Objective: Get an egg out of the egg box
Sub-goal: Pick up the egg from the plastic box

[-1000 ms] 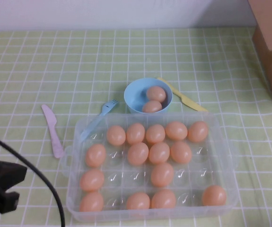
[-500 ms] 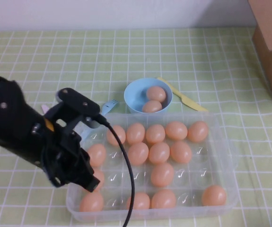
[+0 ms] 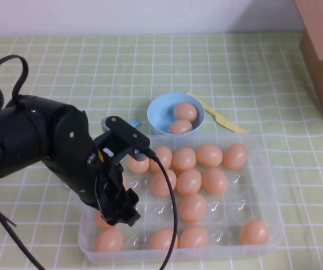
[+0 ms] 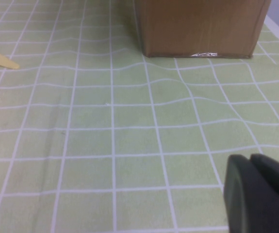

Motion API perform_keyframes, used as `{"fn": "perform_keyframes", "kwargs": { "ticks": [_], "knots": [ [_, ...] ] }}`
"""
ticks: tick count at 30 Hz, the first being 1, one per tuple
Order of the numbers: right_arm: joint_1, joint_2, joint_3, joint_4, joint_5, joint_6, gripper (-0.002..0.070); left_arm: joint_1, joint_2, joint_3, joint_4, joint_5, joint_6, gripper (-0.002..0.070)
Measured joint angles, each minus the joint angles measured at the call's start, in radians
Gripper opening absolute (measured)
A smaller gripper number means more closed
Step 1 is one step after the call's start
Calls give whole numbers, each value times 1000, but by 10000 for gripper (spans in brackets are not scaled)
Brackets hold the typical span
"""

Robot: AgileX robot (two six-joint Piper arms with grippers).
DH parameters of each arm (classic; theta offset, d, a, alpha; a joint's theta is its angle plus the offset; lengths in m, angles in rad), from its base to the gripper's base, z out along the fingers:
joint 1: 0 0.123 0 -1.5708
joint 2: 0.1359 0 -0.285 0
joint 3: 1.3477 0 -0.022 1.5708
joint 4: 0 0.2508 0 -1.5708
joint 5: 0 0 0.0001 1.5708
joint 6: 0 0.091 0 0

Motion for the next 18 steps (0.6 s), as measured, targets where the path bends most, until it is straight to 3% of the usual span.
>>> {"fn": "perform_keyframes", "kwargs": {
  "ticks": [2,5,18],
  "knots": [
    [0,0,0,0,0,0,-17,0,8,0,12,-7,-25,454],
    [0,0,0,0,0,0,-17,0,22,-1,19,-20,-40,487],
    [0,0,0,0,0,0,-17,14,83,-8,86,-27,-80,475]
  ]
}}
